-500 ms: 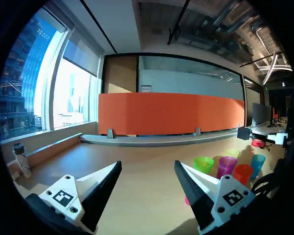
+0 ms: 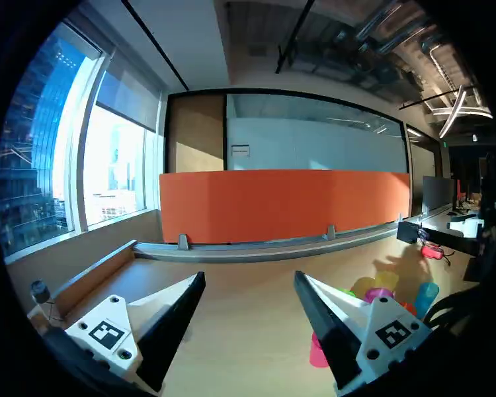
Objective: Pour water
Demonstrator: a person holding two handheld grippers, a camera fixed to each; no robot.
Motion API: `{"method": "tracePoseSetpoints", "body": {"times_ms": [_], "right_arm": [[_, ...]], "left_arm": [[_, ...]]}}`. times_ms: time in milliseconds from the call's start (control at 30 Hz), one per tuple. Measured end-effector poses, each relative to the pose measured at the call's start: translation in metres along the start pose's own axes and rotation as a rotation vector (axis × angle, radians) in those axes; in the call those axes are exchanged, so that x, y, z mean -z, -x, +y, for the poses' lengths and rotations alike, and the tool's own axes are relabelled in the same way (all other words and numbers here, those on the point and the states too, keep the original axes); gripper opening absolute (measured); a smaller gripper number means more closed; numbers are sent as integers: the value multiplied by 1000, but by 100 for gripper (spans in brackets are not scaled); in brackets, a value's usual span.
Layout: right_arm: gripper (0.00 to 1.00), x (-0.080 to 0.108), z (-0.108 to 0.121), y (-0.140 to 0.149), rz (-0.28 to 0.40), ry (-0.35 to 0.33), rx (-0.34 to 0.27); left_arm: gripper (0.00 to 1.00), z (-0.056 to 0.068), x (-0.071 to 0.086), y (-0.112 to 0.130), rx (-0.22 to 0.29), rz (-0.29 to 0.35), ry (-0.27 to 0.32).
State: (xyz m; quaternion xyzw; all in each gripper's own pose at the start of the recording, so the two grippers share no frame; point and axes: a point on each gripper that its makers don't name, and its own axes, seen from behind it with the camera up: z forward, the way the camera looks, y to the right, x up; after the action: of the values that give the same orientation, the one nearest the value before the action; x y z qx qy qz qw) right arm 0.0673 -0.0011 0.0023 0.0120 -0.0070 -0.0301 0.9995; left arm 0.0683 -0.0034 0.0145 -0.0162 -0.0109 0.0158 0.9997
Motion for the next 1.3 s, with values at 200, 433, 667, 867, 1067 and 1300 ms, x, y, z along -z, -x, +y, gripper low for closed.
{"method": "tracePoseSetpoints", "body": {"times_ms": [200, 433, 667, 867, 1067, 1300], "right_arm": [[99, 1, -1, -33, 10, -23, -5], [99, 2, -5, -72, 37, -55, -9], [99, 2, -9, -102, 66, -64, 29], [99, 6, -16, -125, 79, -88, 36], [99, 8, -20, -141, 98, -102, 36], [99, 9, -25, -135, 85, -141, 34]], "left_arm": [[100, -4, -6, -31, -5, -6, 8], [100, -5, -11, -71, -4, 15, 27], [100, -2, -14, -103, 6, 28, 48], [100, 2, -16, -130, 10, 43, 66], [100, 7, -11, -151, 19, 54, 93], [100, 18, -11, -151, 21, 55, 156]]}}
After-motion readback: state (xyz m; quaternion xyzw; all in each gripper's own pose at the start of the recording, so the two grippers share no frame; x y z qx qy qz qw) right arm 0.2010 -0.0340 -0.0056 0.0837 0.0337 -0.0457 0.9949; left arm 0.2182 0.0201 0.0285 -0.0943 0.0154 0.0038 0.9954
